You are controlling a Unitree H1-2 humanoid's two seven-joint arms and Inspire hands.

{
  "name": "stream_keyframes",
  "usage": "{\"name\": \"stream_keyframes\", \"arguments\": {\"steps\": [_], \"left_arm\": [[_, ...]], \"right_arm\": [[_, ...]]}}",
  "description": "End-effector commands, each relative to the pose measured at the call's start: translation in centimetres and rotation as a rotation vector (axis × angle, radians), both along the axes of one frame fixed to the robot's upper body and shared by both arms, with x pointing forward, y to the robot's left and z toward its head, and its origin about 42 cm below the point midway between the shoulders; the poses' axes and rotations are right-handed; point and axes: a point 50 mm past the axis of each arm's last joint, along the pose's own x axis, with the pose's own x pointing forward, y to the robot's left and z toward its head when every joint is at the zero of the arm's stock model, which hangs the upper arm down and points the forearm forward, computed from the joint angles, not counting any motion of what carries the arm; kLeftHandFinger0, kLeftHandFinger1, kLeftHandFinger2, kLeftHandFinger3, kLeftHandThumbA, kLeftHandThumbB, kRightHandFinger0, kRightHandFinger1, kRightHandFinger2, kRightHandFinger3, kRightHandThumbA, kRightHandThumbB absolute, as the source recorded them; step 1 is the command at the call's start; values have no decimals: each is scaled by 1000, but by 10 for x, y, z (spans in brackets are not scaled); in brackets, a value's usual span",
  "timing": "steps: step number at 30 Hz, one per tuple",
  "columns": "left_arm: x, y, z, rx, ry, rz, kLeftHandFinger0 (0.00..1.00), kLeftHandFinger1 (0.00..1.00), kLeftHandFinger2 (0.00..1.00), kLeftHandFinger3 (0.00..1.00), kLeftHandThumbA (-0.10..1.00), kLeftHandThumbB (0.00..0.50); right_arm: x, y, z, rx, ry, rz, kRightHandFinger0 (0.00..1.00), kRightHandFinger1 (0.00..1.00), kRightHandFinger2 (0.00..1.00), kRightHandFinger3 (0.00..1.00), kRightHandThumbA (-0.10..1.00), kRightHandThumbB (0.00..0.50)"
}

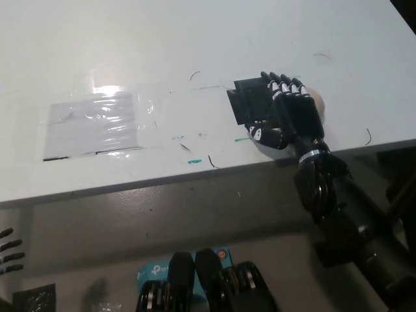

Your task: The robot uses its right hand to grab and squeeze a pink dumpling toy kept on the black mask on the desk

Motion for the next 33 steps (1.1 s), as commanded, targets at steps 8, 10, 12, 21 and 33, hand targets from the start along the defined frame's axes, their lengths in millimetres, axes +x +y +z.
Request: {"name": "stream_keyframes", "arguments": {"steps": [8, 10, 12, 21, 33], "left_arm": [[0, 5, 8, 22, -14, -14, 691, 725, 816, 889, 1000, 128], [0, 6, 8, 23, -15, -16, 723, 738, 820, 896, 1000, 112], [0, 7, 9, 30, -11, -9, 661, 710, 797, 868, 1000, 120], [-2, 7, 7, 15, -8, -11, 755, 728, 831, 889, 1000, 144], [-5, 7, 5, 13, -5, -12, 731, 728, 803, 848, 1000, 120]], "right_arm": [[-29, -26, 62, 82, -198, 79, 1000, 1000, 1000, 1000, 251, 198], [-41, -35, 70, 91, -246, 91, 1000, 1000, 1000, 1000, 183, 189], [-64, -56, 79, 111, -292, 73, 962, 1000, 1000, 1000, 163, 173], [-125, -119, 31, 353, -237, -80, 370, 541, 910, 972, -96, 190], [-152, -152, -49, 849, 18, -262, 226, 314, 539, 906, -100, 123]]}}
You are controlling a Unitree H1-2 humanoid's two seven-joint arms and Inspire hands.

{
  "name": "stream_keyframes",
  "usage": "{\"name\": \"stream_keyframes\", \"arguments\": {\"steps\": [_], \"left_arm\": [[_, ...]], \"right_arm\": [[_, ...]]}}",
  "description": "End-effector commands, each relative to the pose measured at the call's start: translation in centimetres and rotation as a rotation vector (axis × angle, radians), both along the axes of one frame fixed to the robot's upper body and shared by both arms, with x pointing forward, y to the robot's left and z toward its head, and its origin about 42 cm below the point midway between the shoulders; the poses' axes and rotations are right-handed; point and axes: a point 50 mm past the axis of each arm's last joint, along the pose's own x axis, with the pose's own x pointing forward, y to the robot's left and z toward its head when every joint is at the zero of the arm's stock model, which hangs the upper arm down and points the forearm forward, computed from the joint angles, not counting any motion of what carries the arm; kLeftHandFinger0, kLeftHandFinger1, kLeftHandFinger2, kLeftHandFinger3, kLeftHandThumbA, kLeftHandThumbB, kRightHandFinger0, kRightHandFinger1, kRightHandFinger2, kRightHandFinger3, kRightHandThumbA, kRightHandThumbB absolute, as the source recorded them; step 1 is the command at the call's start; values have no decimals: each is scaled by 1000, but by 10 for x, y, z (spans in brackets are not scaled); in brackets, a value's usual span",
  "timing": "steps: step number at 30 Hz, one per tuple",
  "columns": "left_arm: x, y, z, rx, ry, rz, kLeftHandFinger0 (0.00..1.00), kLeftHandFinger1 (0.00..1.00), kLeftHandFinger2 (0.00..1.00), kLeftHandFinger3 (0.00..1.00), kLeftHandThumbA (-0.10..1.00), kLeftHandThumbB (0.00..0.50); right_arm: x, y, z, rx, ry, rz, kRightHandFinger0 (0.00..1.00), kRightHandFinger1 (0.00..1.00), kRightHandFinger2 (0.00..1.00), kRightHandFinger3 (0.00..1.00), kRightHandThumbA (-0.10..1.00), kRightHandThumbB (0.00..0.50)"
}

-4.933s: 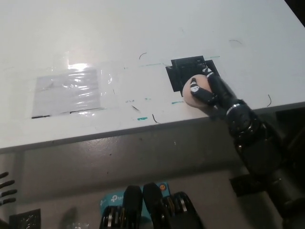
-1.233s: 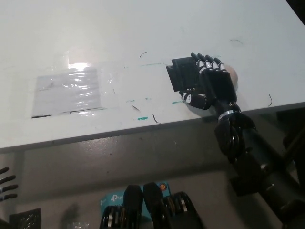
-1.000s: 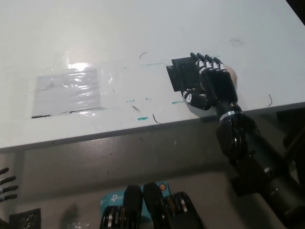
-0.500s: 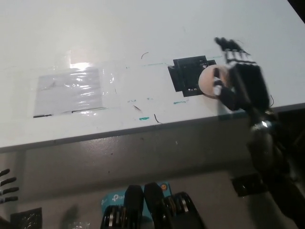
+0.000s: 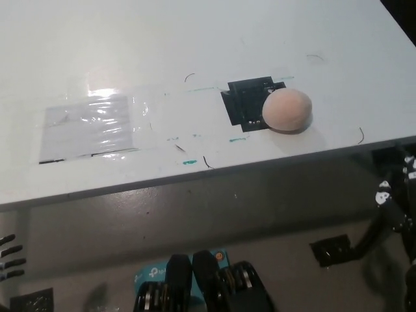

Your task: The robot uses its right hand to grab and squeeze a pink dumpling toy kept on the black mask on the desk

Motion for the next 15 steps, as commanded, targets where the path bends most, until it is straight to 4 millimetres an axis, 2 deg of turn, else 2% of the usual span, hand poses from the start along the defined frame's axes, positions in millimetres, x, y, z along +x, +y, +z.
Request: {"name": "stream_keyframes", "arguments": {"steps": [1, 5, 7, 10, 11, 12, 15], "left_arm": [[0, 6, 11, 21, -29, -9, 744, 748, 819, 862, 1000, 117], [2, 6, 12, 19, -29, -7, 748, 754, 832, 876, 1000, 127], [3, 6, 14, 24, -29, -5, 713, 732, 813, 858, 1000, 92], [2, 6, 13, 30, -24, 9, 684, 708, 790, 848, 1000, 100], [2, 7, 10, 6, -25, 9, 739, 726, 796, 861, 1000, 118], [2, 6, 9, 8, -23, 12, 740, 723, 790, 860, 1000, 133], [2, 7, 10, 15, -23, 7, 768, 736, 795, 881, 1000, 110]], "right_arm": [[11, -3, 7, 308, -31, 27, 188, 291, 517, 924, -100, 114], [15, -2, 4, 341, -10, 34, 150, 260, 470, 924, -100, 113], [16, -2, 2, 346, -5, 34, 157, 264, 461, 916, -100, 111], [17, -2, 2, 363, 2, 34, 132, 239, 439, 917, -100, 116], [16, -3, 1, 363, 7, 34, 126, 234, 435, 929, -100, 111], [16, -3, 1, 359, 8, 35, 125, 234, 436, 938, -100, 109], [16, -2, 1, 369, 6, 40, 151, 255, 455, 952, -100, 103]]}}
